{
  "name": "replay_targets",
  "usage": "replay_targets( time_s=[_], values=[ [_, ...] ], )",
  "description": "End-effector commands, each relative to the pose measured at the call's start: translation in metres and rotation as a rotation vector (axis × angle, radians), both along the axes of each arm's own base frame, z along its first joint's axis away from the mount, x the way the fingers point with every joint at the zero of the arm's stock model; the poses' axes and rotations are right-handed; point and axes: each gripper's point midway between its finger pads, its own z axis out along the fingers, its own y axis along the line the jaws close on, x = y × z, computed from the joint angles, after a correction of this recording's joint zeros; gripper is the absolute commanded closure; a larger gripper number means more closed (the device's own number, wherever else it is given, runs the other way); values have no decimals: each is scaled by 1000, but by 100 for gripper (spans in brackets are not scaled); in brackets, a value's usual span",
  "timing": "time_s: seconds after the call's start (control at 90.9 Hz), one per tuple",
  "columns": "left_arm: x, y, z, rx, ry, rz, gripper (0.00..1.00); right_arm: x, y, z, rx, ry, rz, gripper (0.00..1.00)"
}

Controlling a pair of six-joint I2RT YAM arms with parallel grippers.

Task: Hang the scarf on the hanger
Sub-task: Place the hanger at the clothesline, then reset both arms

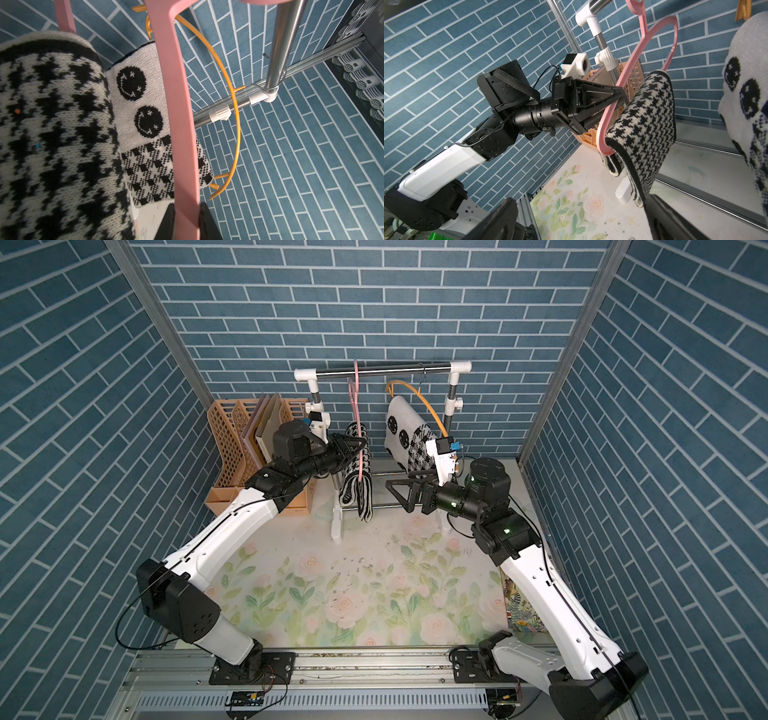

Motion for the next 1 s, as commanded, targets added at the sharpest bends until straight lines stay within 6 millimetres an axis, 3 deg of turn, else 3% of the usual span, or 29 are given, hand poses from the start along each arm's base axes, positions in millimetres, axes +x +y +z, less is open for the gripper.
replay_targets(
  time_s=[0.0, 0.044, 0.088, 0.198, 0.286, 0.374, 0.528, 0.616, 0.748, 0.836, 0.924, 0.99],
  values=[
    [2, 2, -3, 2, -28, -18, 42, -2, -6, -3, -4, -11, -31, 0],
    [-1, 6, -12, 43, -21, -10, 9, 3, -10, -12, -26, -1, -64, 0],
    [-7, 14, -25, 101, -11, 11, 1, 7, -16, -22, -54, 2, -111, 0],
    [-27, 48, -50, 263, -35, 104, 0, 20, -44, -49, -122, -40, -288, 0],
    [-49, 88, -68, 413, -67, 221, 0, 27, -78, -73, -181, -100, -478, 0],
    [-75, 135, -86, 556, -139, 364, 0, 30, -116, -111, -264, -169, -664, 0],
    [-120, 215, -127, 746, -305, 664, 0, 14, -182, -180, -379, -261, -950, 0],
    [-140, 239, -147, 821, -443, 770, 1, 4, -211, -217, -456, -294, -1070, 0],
    [-151, 275, -195, 961, -398, 892, 0, -4, -234, -254, -596, -388, -1161, 1],
    [-148, 284, -226, 1073, -366, 872, 1, -5, -249, -263, -569, -397, -1234, 1],
    [-142, 297, -231, 1064, -375, 922, 0, 3, -246, -261, -580, -448, -1191, 1],
    [-134, 310, -237, 1009, -369, 949, 0, 12, -257, -255, -599, -452, -1246, 1]
  ],
)
